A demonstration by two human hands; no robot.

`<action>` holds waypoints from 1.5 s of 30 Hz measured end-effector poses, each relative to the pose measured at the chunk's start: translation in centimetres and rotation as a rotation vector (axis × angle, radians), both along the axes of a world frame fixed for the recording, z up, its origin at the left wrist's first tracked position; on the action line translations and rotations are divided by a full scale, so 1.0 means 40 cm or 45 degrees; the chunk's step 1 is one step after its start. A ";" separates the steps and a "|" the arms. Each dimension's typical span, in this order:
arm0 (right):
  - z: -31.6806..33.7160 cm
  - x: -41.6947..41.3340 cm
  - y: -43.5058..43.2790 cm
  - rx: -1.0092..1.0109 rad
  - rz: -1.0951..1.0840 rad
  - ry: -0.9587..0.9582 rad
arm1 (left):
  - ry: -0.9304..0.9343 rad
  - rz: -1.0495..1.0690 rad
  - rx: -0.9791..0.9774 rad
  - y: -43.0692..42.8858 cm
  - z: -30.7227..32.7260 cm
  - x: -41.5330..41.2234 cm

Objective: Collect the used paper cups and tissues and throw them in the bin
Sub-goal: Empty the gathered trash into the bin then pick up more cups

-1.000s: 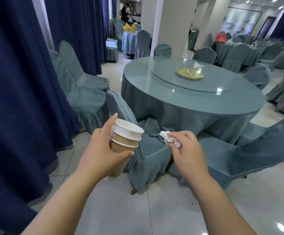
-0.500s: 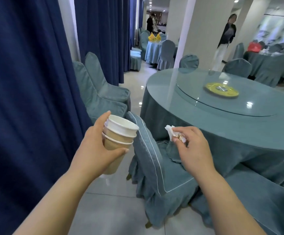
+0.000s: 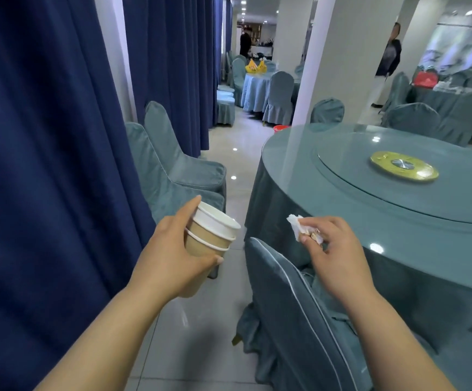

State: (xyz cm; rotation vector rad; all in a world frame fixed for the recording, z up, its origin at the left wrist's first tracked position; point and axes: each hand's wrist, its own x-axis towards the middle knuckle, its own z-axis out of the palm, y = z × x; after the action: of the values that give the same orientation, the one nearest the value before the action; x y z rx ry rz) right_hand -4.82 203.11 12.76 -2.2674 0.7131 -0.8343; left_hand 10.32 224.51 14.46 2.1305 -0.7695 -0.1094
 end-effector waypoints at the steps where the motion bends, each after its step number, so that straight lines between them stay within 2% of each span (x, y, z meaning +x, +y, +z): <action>1: -0.002 0.034 -0.017 0.006 -0.002 0.002 | -0.009 -0.014 0.010 -0.019 0.000 0.038; 16: 0.008 0.569 -0.373 -0.031 -0.041 0.027 | -0.150 -0.127 0.095 -0.437 0.016 0.618; 29: -0.004 0.892 -0.590 -0.127 -0.211 0.077 | -0.085 -0.268 0.039 -0.729 -0.035 1.005; 38: 0.007 1.165 -0.689 -0.031 -0.381 0.044 | -0.107 -0.407 0.012 -0.868 -0.025 1.320; 45: -0.005 1.262 -0.823 -0.016 -0.415 0.089 | -0.089 -0.492 0.040 -1.031 -0.059 1.440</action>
State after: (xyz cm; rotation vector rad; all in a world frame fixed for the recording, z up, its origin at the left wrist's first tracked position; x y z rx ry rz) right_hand 45.68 170.19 12.58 -2.2327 1.1334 -0.9115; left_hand 67.93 183.29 12.09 1.9988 -1.2216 -0.2533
